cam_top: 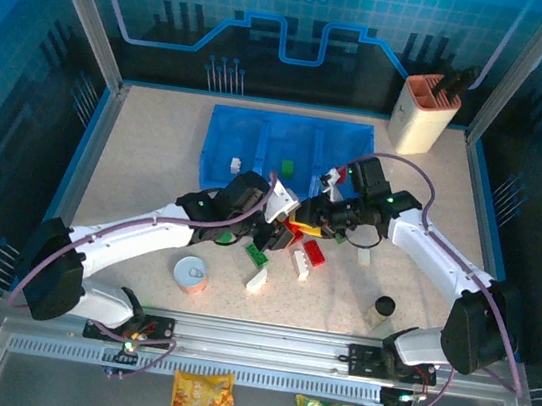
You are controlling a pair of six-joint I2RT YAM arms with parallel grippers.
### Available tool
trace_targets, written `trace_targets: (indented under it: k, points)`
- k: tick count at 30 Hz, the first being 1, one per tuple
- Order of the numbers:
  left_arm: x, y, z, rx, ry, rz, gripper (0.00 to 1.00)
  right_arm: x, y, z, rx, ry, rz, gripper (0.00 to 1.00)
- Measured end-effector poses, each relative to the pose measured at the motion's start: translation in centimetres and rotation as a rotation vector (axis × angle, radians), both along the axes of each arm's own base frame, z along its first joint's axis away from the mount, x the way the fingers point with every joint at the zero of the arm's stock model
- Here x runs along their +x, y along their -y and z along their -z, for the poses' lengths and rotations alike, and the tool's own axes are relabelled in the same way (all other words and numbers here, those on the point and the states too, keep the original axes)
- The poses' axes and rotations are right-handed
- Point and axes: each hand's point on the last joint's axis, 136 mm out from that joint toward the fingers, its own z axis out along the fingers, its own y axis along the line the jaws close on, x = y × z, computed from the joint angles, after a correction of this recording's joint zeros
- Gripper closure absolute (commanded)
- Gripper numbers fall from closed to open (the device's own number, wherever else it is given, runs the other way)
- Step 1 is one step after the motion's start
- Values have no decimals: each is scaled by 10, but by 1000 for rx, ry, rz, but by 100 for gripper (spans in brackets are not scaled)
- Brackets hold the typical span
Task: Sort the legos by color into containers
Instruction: Place the lego in the container.
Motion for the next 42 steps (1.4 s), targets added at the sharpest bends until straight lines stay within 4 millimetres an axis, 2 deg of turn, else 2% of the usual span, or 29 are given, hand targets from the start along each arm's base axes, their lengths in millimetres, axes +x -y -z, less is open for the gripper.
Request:
trace_targets:
  k: [12,20,24,28,32,36,42]
  points:
    - [0,1,3,0,-10,3,57,3,4,5,-33,18,12,76]
    - [0,0,2,4,-6,-4,47,8,9,11,-71,33,38,78]
    - [1,-4,-8,-11,11,-28,44,18,22,17,-128,47,85,78]
    - [5,-13,-16,-9,25,-91,43,43,41,14,-222,104,149,78]
    - [13,-24,-12,14,17,-187,43,74,62,13,-324,156,215,78]
    - [16,-38,0,43,-14,-283,43,106,83,16,-458,205,269,78]
    - [13,-53,17,77,-61,-372,43,155,104,18,-583,258,314,78]
